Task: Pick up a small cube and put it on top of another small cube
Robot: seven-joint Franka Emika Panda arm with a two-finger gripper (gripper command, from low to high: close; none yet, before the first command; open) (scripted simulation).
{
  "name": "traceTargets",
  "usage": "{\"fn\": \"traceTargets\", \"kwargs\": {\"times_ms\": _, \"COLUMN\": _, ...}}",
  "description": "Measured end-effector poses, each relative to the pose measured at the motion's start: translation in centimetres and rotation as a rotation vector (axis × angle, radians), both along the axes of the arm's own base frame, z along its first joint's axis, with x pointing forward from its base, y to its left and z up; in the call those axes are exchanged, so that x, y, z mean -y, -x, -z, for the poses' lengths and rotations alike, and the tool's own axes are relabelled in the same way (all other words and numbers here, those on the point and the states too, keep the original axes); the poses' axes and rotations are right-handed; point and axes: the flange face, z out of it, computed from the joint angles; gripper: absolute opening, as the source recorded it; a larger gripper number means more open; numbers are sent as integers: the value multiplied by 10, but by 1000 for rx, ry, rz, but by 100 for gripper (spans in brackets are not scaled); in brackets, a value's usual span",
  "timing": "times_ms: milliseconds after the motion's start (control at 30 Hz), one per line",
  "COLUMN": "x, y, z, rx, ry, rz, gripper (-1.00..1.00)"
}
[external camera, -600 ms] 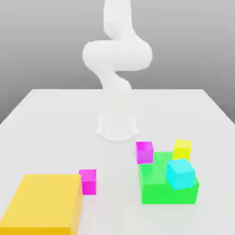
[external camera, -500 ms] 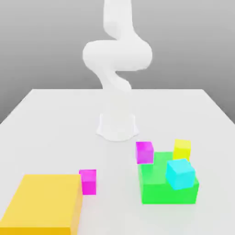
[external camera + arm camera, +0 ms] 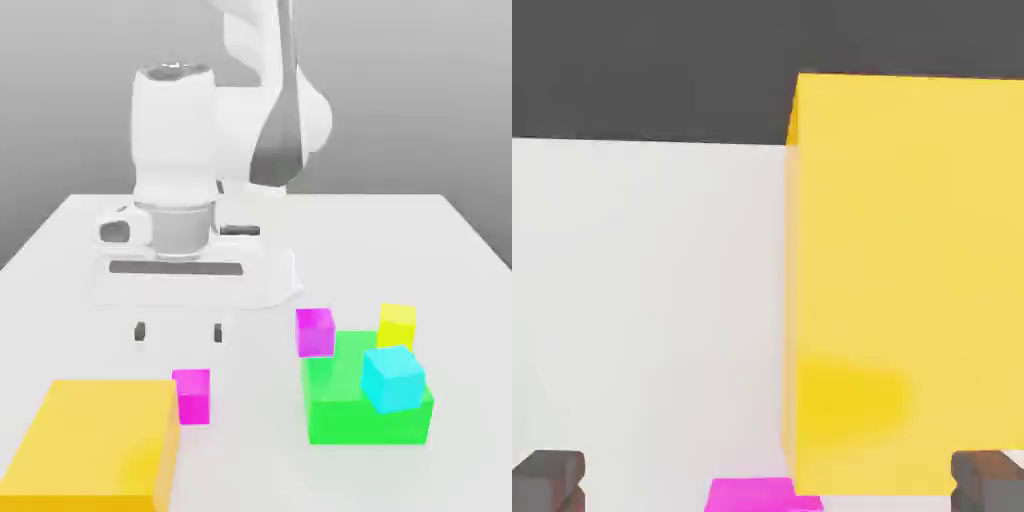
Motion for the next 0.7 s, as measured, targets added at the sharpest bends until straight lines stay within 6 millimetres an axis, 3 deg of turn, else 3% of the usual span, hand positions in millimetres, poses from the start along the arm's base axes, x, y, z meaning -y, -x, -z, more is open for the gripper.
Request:
{"fn": "traceTargets", "kwargs": {"times_ms": 233, "x": 1, "y": 12, "z": 70, "rx": -33, "ry": -5, "rz": -2, "gripper": 0}}
{"fn": "traceTargets", "kwargs": {"times_ms": 267, "x": 1, "y": 13, "z": 77, "rx": -33, "ry": -5, "rz": -2, "gripper": -100}}
{"fn": "traceTargets", "kwargs": {"times_ms": 500, "x": 1, "y": 13, "z": 78, "rx": -34, "ry": -6, "rz": -2, "gripper": -100}}
{"fn": "traceTargets", "kwargs": {"times_ms": 700, "x": 2, "y": 12, "z": 33, "rx": -34, "ry": -7, "rz": 0, "gripper": -100}}
